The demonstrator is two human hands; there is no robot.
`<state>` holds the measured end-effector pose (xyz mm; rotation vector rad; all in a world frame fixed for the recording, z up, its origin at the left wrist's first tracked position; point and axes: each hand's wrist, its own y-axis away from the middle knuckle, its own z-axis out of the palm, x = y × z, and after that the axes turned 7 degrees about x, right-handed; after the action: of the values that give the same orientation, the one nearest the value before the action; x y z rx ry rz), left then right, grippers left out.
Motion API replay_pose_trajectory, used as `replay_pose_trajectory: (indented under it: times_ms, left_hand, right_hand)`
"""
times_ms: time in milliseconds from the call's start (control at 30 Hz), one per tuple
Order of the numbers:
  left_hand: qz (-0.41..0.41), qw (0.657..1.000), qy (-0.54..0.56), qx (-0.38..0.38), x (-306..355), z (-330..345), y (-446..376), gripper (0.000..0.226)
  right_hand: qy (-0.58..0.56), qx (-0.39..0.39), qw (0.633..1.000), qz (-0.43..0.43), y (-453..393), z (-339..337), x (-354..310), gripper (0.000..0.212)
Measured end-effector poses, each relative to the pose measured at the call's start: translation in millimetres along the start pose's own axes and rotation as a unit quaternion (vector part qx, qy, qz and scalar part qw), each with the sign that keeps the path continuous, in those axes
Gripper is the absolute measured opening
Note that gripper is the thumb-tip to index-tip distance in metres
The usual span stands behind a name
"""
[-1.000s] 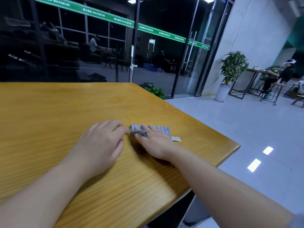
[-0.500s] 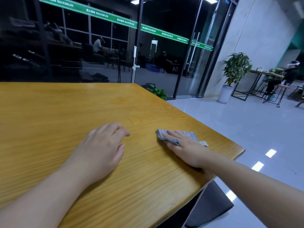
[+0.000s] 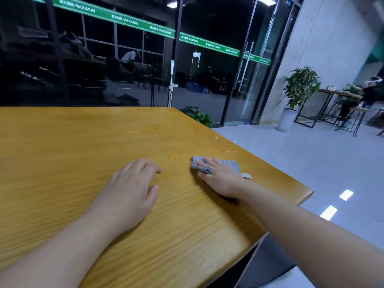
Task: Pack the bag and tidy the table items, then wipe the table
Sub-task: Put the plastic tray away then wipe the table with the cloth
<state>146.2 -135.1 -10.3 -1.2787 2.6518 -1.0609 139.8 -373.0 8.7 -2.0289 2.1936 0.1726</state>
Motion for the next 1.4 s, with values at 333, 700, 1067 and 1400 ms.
replay_pose_trajectory:
  times_ms: [333,700,1067,1400]
  left_hand:
    - [-0.024,0.997,0.054,0.040,0.0,1.5,-3.3,0.054]
    - [-0.018,0.997,0.067,0.032,2.9,0.4,-1.5,0.032]
    - [0.014,0.997,0.078,0.015,2.2,4.9,-2.1,0.037]
    - [0.012,0.997,0.077,0.025,1.0,8.5,-3.2,0.035]
  right_hand:
    - [-0.013,-0.019,0.983,-0.182,35.1,13.7,-66.2,0.051]
    - [-0.056,0.006,0.992,-0.114,52.2,-0.1,11.6,0.046]
    - [-0.080,0.084,0.982,0.146,17.3,-7.4,83.0,0.044]
    - [-0.100,0.191,0.933,0.289,2.7,-15.3,91.6,0.046]
